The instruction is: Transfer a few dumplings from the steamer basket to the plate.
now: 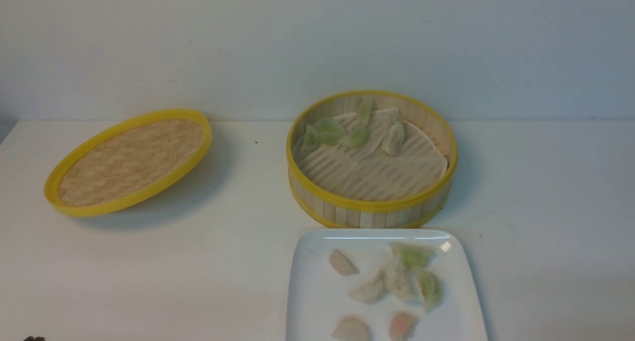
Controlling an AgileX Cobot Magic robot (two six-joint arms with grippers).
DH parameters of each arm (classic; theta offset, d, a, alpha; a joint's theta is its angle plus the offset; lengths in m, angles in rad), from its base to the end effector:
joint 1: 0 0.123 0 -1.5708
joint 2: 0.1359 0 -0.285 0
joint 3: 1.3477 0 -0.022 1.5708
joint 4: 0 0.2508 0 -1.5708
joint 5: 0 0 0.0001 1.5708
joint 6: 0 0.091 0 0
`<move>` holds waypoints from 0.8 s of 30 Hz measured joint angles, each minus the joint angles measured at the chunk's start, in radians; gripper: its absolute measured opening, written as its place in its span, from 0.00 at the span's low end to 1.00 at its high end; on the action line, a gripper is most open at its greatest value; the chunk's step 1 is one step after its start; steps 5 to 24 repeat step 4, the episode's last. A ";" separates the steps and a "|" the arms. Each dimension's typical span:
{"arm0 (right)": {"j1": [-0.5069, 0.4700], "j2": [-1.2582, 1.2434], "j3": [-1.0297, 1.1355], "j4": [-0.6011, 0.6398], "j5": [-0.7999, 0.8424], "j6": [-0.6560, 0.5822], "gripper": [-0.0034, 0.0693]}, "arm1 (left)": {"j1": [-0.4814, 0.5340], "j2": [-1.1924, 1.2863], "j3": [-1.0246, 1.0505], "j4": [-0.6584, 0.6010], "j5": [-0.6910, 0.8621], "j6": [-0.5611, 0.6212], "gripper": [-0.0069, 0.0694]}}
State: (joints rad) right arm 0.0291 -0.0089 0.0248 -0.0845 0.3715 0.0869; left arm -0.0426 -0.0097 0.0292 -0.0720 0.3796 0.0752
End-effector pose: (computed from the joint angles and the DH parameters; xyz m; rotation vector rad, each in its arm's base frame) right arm 0.0528 -0.0013 0.1720 0.0016 1.8696 -0.0030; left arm 0.0524 -0.0047 0.1699 0.0662 1.8808 -0.0486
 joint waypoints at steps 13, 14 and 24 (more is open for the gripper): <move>0.000 0.000 0.000 0.000 0.000 0.000 0.03 | 0.000 0.000 0.000 0.000 0.000 0.000 0.08; 0.000 0.000 0.000 0.000 0.000 0.000 0.03 | 0.000 0.000 0.000 0.000 0.000 0.000 0.08; 0.000 0.000 0.000 0.000 0.000 0.000 0.03 | 0.000 0.000 0.000 0.000 0.000 0.000 0.08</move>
